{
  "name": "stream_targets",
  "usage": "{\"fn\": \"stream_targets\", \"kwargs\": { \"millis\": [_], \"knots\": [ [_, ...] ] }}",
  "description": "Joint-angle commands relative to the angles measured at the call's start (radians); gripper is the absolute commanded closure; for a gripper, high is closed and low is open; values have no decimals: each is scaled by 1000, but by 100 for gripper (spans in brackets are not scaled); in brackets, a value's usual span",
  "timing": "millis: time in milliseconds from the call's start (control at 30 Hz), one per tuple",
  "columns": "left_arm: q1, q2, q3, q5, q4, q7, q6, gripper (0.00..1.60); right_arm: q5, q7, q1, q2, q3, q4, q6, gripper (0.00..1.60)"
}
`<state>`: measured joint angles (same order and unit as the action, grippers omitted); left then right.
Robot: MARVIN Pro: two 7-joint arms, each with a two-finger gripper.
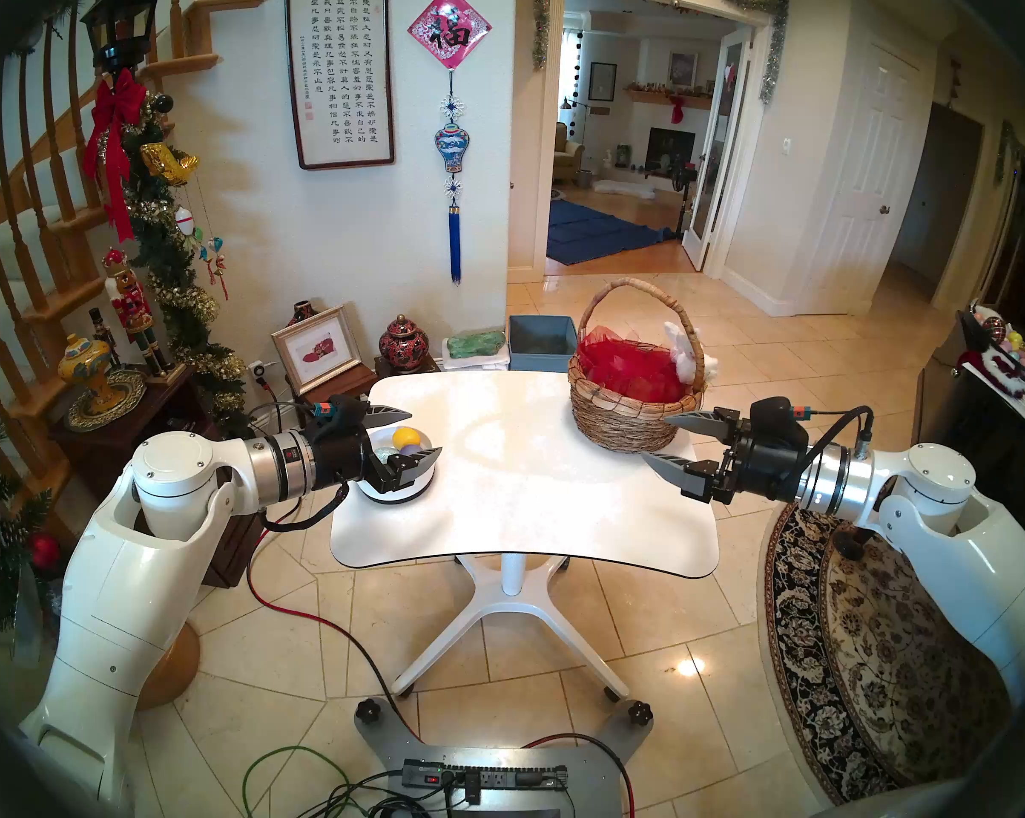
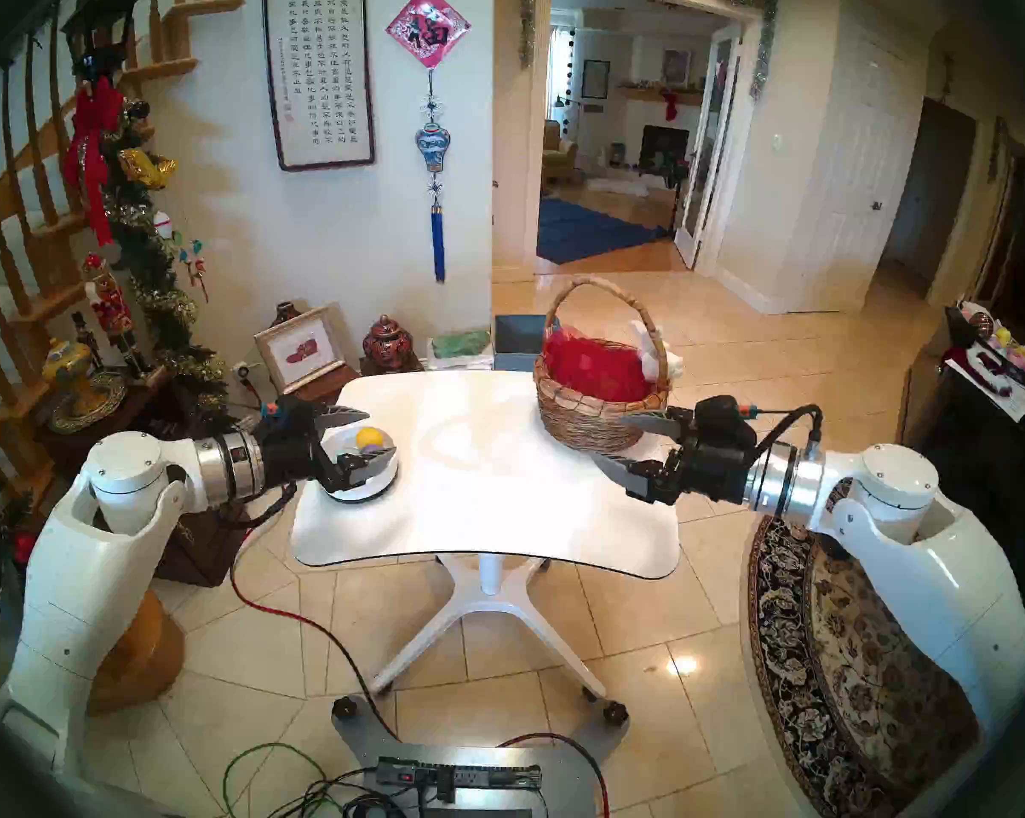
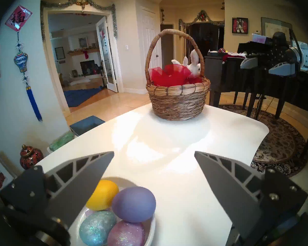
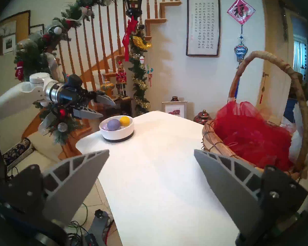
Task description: Put easter egg into basket
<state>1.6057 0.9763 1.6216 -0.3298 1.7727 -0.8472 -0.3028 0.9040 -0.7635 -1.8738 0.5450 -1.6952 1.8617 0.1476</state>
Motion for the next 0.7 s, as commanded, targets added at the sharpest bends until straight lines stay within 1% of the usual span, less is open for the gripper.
{"fn": "stream_targets", "kwargs": {
  "millis": [0, 67, 267, 333, 467, 567, 633, 667],
  "knots": [
    [-6, -1, 1, 0, 4, 0, 0, 0, 31, -7, 39, -34, -60, -2, 31, 0],
    [-6, -1, 1, 0, 4, 0, 0, 0, 29, -5, 54, -43, -69, -10, 37, 0],
    [-6, -1, 1, 0, 4, 0, 0, 0, 51, -6, 99, -64, -105, -38, 66, 0],
    [-6, -1, 1, 0, 4, 0, 1, 0, 76, -7, 120, -64, -124, -58, 79, 0],
    [-6, -1, 1, 0, 4, 0, 1, 0, 104, -24, 155, -83, -148, -94, 103, 0],
    [-6, -1, 1, 0, 4, 0, 1, 0, 122, -37, 183, -101, -143, -118, 127, 0],
    [-6, -1, 1, 0, 4, 0, 0, 0, 130, -44, 202, -120, -126, -133, 142, 0],
    [-6, -1, 1, 0, 4, 0, 0, 0, 132, -44, 224, -129, -106, -144, 157, 0]
  ]
}}
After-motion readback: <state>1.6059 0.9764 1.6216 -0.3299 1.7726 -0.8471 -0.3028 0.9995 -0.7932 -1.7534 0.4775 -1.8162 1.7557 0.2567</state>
